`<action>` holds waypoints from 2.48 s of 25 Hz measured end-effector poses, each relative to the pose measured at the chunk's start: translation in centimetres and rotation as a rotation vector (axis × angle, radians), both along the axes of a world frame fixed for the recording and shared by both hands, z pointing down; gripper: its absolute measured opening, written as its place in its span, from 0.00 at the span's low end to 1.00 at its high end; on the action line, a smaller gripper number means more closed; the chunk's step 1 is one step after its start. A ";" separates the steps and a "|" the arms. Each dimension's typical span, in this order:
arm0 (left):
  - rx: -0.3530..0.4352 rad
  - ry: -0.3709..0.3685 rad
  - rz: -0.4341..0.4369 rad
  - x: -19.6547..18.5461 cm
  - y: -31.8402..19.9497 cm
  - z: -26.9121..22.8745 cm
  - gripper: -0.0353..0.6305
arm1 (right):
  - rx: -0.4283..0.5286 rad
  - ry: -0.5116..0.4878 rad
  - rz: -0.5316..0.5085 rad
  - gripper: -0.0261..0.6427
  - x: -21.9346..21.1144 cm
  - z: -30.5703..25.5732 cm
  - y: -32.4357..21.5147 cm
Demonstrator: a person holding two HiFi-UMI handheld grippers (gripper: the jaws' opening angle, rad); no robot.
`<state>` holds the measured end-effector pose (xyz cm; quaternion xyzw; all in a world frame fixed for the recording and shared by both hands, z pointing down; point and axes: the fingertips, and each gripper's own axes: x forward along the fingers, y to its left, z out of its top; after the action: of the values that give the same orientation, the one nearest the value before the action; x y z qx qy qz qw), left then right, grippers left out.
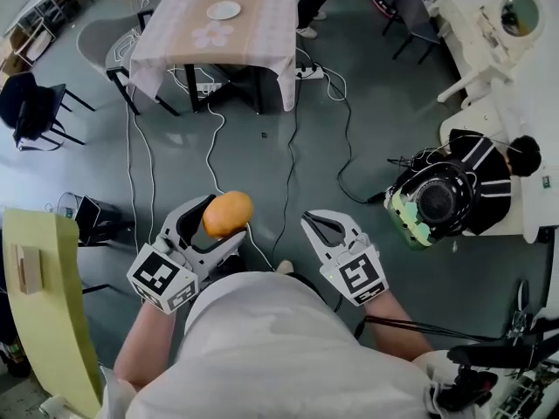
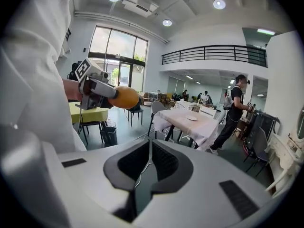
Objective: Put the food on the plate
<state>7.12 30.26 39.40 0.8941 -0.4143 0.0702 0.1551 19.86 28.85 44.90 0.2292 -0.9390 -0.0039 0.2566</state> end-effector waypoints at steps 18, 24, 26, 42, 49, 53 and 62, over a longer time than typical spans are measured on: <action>0.013 0.019 -0.019 -16.5 -8.6 0.5 0.58 | 0.037 0.029 0.053 0.27 -16.4 -2.1 -9.2; -0.001 0.021 -0.063 -17.2 -14.2 1.0 0.58 | 0.021 0.012 -0.028 0.27 -18.0 -1.4 -14.6; -0.009 0.013 -0.081 -17.2 -17.0 1.2 0.58 | 0.015 0.000 -0.039 0.27 -17.8 -1.0 -17.4; -0.067 -0.061 -0.211 -16.0 -43.0 2.4 0.58 | 0.018 -0.005 -0.088 0.27 -11.2 -0.5 -38.8; -0.086 -0.109 -0.212 -19.2 -52.8 5.0 0.58 | -0.032 -0.015 -0.012 0.27 -11.6 0.5 -44.1; -0.100 -0.123 -0.185 -21.5 -58.7 7.4 0.58 | -0.028 0.001 0.090 0.27 -12.0 0.2 -47.4; -0.153 -0.210 -0.086 -26.6 -71.5 14.0 0.58 | -0.049 0.028 0.248 0.27 -16.7 -0.9 -54.2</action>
<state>-19.52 -41.21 53.44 0.8489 -0.4596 0.1878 0.1813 3.20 -25.39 43.95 0.3373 -0.8996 0.0474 0.2734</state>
